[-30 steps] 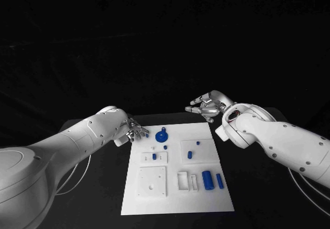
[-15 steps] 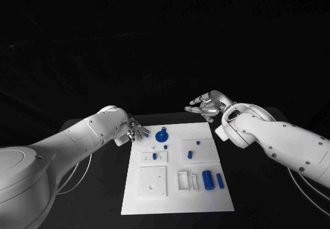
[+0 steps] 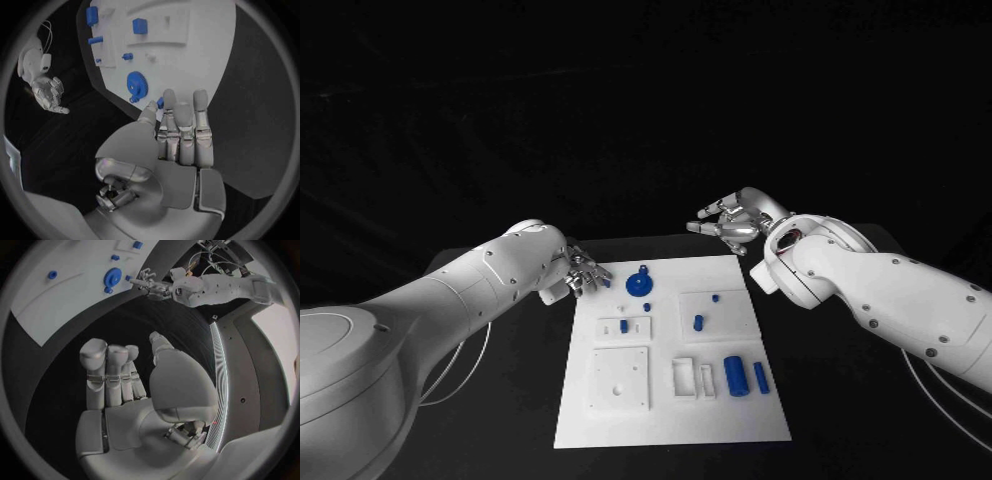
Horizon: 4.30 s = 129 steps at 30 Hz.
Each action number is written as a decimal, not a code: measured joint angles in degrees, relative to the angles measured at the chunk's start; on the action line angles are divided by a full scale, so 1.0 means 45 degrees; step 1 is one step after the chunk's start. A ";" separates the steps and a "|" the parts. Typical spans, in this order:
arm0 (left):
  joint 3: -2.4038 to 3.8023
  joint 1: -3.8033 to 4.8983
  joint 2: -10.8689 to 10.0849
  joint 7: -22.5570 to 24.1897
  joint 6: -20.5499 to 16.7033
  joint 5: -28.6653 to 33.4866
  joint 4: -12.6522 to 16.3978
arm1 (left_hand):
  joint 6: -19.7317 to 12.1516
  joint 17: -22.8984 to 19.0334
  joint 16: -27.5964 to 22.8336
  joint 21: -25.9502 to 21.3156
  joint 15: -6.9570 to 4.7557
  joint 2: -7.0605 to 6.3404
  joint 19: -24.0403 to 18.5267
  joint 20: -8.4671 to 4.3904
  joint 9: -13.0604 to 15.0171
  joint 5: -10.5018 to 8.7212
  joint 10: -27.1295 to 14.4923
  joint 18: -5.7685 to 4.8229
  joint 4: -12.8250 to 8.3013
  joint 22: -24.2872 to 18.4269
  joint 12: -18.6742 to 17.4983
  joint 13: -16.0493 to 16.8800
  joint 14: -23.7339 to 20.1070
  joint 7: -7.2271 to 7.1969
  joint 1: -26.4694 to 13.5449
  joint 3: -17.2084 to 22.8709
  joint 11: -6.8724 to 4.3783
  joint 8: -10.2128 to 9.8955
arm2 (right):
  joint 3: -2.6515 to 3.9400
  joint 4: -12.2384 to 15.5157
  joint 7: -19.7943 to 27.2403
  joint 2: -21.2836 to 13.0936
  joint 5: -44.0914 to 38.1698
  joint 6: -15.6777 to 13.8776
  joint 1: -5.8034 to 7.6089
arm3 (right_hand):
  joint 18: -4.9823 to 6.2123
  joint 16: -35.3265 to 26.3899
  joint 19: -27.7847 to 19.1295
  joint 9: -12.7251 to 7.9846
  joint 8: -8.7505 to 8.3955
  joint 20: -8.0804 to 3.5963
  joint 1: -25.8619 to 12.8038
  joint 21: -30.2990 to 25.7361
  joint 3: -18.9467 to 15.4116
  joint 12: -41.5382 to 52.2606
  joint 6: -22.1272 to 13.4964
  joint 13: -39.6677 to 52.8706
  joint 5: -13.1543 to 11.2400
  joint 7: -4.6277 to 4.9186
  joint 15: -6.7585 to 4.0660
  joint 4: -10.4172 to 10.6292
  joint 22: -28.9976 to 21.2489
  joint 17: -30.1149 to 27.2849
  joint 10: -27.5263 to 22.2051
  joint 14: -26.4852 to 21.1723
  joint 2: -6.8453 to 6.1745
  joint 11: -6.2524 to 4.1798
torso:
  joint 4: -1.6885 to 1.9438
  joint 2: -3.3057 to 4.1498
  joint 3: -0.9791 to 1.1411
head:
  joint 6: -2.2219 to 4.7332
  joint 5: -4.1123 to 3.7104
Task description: Assemble the parts on the task board
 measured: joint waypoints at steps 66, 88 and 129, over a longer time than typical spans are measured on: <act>-0.0248 0.0637 -0.4397 -0.1092 -0.3167 0.0492 0.8434 | 0.1029 0.2939 -0.0188 0.1880 -0.0616 -0.2669 0.0369 -0.0641 0.2587 0.3655 0.1345 0.0192 -0.1008 0.0002 0.0157 -0.0137 0.1603 0.0194 -0.2089 0.6487 -0.0479 -0.0373 | 0.0003 -0.0308 0.0014 -0.0391 0.0038 0.0013 -0.0049 | -0.0052 0.0000 0.0000 0.0000 0.0000 0.0000 -0.0050 0.0046 0.0000 0.0050 0.0000 0.0011 0.0000 0.0000 0.0000 0.0000 -0.0001 0.0007 0.0000 0.0000 0.0050 0.0001 | 0.0408 -0.0713 -0.0455 | -0.0707 0.0204; -0.1253 0.0121 -0.4406 -0.1695 -0.4868 0.0027 0.9606 | 0.1034 0.4194 0.0098 0.2107 -0.0661 -0.2831 0.0507 -0.0593 0.3292 0.3331 0.1345 0.0192 -0.1500 -0.0001 0.0955 -0.0237 0.1897 0.0193 -0.2367 0.6908 -0.0480 -0.0348 | -0.0002 -0.0577 0.0029 -0.0309 0.0120 0.0041 -0.0135 | -0.0055 0.0000 0.0000 0.0000 0.0000 0.0000 -0.0049 0.0046 0.0000 0.0050 0.0000 0.0009 0.0000 0.0000 0.0000 0.0000 -0.0001 0.0006 0.0000 0.0000 0.0050 0.0001 | 0.0415 -0.0858 -0.0513 | -0.0940 0.0229; -0.1235 -0.0448 -0.4036 -0.1955 -0.4462 -0.1613 0.9121 | 0.1036 0.4233 0.0097 0.2107 -0.0636 -0.2762 0.0506 -0.0593 0.3308 0.3088 0.1345 0.0192 -0.1561 0.0004 0.1026 -0.0304 0.2007 0.0193 -0.2297 0.6968 -0.0481 -0.0400 | -0.0002 -0.0540 0.0034 -0.0395 0.0151 0.0065 -0.0147 | -0.0057 0.0000 0.0000 0.0008 0.0000 0.0000 -0.0049 0.0045 0.0000 0.0050 0.0091 0.0017 0.0000 0.0002 0.0000 0.0000 0.0008 0.0004 0.0022 0.0000 0.0050 0.0023 | 0.0430 -0.0785 -0.0510 | -0.1014 0.0237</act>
